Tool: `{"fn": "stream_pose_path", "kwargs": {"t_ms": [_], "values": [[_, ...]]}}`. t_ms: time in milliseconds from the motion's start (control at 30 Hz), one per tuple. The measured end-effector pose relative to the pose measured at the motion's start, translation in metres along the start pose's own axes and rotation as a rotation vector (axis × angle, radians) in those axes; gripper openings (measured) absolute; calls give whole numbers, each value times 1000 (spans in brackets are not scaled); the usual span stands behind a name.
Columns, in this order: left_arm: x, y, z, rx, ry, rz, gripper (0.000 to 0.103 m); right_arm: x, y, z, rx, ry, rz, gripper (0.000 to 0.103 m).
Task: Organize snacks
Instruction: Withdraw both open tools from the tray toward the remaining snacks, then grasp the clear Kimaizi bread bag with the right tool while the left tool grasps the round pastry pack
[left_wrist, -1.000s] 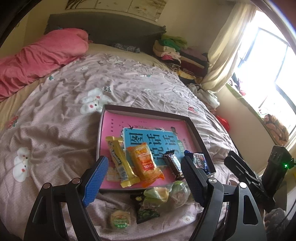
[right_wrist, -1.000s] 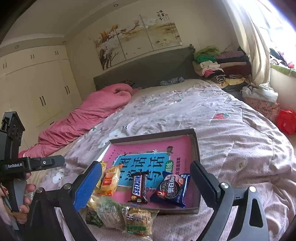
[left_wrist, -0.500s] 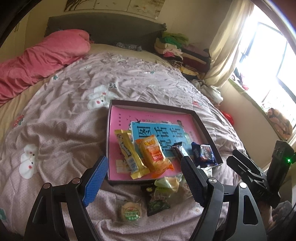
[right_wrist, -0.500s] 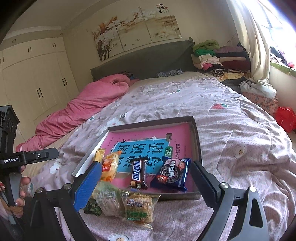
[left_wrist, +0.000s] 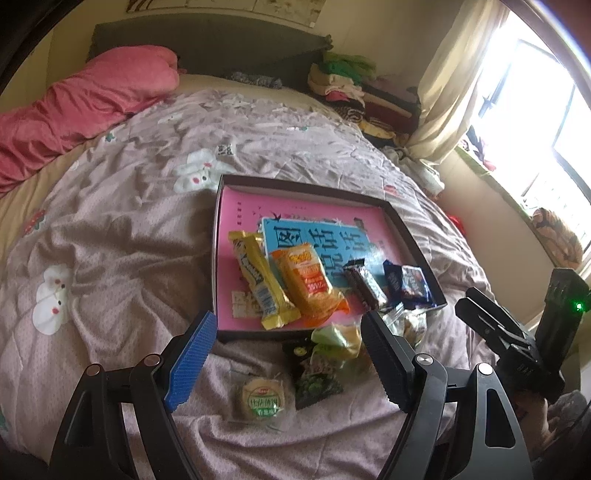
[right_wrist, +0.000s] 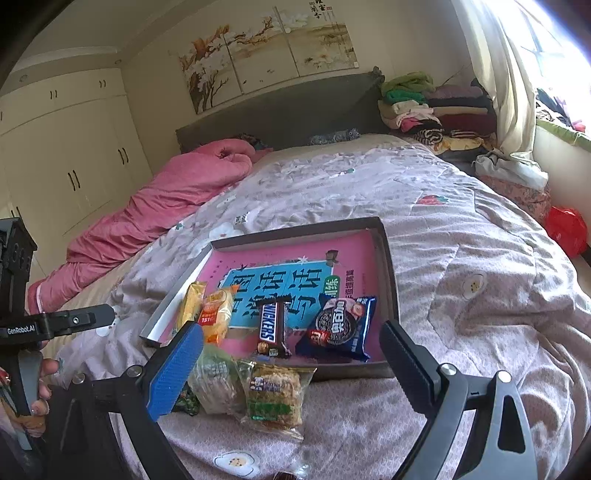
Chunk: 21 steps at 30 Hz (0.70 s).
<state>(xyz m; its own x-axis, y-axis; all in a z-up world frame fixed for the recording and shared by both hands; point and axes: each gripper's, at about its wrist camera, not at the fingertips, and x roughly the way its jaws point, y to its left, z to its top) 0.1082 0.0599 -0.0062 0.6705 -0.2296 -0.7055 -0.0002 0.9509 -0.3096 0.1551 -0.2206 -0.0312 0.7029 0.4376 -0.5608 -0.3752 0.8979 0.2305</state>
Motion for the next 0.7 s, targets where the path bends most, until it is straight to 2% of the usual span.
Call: {"fn": "stream_pose_path", "kwargs": {"t_ms": [700], "values": [[3,-2,-28,61,82,23,82,3,11,-14,15,57,18,96]]}}
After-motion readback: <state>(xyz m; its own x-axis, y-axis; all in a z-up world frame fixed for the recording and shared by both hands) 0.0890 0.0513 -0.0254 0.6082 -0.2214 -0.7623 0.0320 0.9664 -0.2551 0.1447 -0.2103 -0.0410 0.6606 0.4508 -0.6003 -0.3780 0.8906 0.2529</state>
